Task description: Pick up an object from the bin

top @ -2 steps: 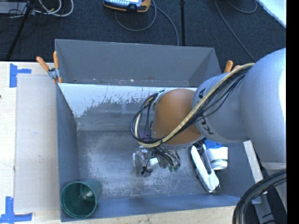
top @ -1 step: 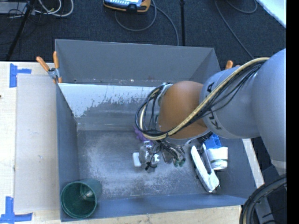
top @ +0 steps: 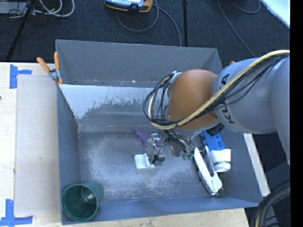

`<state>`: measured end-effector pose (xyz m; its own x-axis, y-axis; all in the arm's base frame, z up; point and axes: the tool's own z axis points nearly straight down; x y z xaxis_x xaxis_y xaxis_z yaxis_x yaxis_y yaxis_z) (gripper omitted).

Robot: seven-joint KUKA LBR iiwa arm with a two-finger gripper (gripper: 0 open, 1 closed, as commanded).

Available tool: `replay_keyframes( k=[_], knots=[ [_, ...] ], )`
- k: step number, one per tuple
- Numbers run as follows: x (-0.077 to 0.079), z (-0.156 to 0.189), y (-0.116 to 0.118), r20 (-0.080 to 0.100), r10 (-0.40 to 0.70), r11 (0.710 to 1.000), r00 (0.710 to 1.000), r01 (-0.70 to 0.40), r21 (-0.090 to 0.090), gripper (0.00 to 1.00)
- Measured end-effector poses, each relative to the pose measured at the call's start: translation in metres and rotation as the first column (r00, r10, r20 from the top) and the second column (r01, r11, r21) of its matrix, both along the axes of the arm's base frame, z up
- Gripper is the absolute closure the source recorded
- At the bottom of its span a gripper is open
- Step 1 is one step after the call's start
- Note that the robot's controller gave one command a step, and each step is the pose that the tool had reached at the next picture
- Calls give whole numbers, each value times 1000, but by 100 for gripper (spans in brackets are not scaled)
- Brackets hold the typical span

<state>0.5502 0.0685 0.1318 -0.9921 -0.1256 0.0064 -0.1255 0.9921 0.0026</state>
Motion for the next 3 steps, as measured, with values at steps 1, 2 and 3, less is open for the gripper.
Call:
replay_keyframes(
  k=[1,2,3],
  knots=[
    [-9,19,-4,1,-13,1000,1000,13,0,100],
    [-13,20,-4,-2,-14,1000,1000,14,-1,100],
    [17,1,-21,1,-14,1000,1000,14,-1,0]
  ],
)
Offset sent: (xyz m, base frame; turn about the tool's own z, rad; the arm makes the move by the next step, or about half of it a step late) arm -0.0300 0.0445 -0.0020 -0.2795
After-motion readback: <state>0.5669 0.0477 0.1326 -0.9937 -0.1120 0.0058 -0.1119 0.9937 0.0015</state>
